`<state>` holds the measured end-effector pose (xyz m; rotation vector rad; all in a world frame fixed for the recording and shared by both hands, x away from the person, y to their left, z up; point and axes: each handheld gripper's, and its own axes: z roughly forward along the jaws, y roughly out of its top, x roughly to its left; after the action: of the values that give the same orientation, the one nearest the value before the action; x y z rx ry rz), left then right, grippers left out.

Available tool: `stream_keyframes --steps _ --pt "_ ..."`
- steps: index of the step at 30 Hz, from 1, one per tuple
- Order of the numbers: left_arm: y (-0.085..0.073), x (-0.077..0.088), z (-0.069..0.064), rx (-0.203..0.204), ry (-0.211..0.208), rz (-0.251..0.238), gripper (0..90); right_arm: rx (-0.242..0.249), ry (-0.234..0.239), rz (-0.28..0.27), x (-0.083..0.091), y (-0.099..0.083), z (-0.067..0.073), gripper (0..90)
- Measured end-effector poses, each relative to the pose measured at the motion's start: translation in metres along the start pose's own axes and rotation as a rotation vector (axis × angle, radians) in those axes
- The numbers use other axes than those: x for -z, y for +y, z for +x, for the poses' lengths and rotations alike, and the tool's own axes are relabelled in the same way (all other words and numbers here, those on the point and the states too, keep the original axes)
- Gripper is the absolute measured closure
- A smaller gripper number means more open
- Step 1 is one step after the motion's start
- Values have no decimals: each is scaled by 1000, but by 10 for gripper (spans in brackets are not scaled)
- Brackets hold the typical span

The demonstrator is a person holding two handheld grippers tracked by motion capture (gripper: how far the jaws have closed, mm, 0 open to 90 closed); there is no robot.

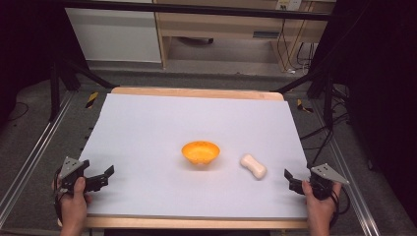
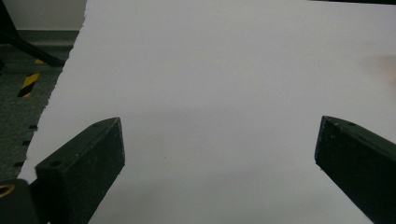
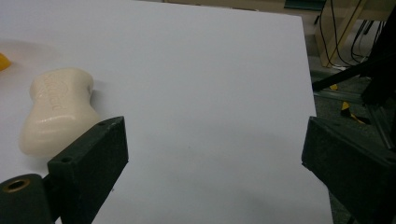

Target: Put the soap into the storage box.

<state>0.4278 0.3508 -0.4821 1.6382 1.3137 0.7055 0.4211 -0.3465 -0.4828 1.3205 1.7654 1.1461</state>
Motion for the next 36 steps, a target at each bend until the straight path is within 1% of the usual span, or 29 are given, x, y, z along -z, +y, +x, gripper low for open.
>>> stream_keyframes --steps 2,4,5,6,7,8,9,10,11,12,13,15,18,19,20,21,22,23,24,26,27,28,29,30,31,32,33,34,36 --pt "0 0 0 1 1 -4 11 -3 -5 0 0 0 0 70" --pt "0 1 0 1 -1 -7 10 16 -6 13 -1 1 2 26" --pt "0 1 0 1 0 -8 10 30 -4 24 -2 1 4 23" --pt "0 1 0 1 -1 -8 11 58 3 42 -3 2 7 19" --pt "0 1 0 2 0 -8 10 73 9 56 -4 2 8 19" --pt "0 1 0 3 -1 -9 10 89 30 73 -6 3 9 18" --pt "0 1 0 3 -2 -7 11 96 41 78 -6 3 10 16" --pt "0 0 0 2 -2 -4 10 101 64 96 -7 5 12 8" --pt "0 0 0 1 -1 -4 11 103 67 103 -8 5 13 9" --pt "0 0 0 1 -2 -4 11 110 56 119 -9 7 13 30" --pt "0 0 0 2 -2 -5 11 103 40 137 -10 10 14 64" --pt "0 0 0 3 -3 -5 11 112 -11 170 -12 15 18 69" --pt "0 0 1 6 -5 -4 11 102 -22 184 -12 20 21 68" --pt "0 0 1 5 -6 -4 11 92 -25 184 -12 22 23 82" --pt "0 0 1 6 -7 -3 10 92 -25 187 -12 25 24 104" --pt "0 0 1 5 -7 -3 10 94 -33 213 -13 30 27 132" --pt "0 0 1 5 -7 -3 10 94 -33 213 -13 30 27 132" --pt "0 0 1 6 -7 -3 10 95 -24 218 -13 32 27 143" --pt "0 0 1 5 -7 -3 11 102 -22 229 -14 35 28 175" --pt "0 0 0 4 -7 -2 10 112 -3 241 -15 41 30 265" --pt "0 0 0 4 -7 -2 11 112 -3 241 -15 41 30 265" --pt "0 0 0 2 -6 -2 11 121 -5 255 -16 43 31 285" --pt "0 0 0 2 -4 -4 11 158 -5 286 -20 47 34 301" --pt "0 0 0 2 -4 -4 11 158 -5 286 -20 47 34 301" --pt "0 0 0 0 -5 -4 11 158 6 294 -20 49 35 318" --pt "0 1 0 1 -5 -5 11 165 6 313 -21 51 35 346" --pt "0 1 0 2 -6 -6 11 190 4 327 -23 53 35 365" --pt "0 0 0 2 -6 -5 11 197 11 346 -24 55 36 391" --pt "0 0 0 2 -6 -4 11 203 25 372 -27 57 35 399"
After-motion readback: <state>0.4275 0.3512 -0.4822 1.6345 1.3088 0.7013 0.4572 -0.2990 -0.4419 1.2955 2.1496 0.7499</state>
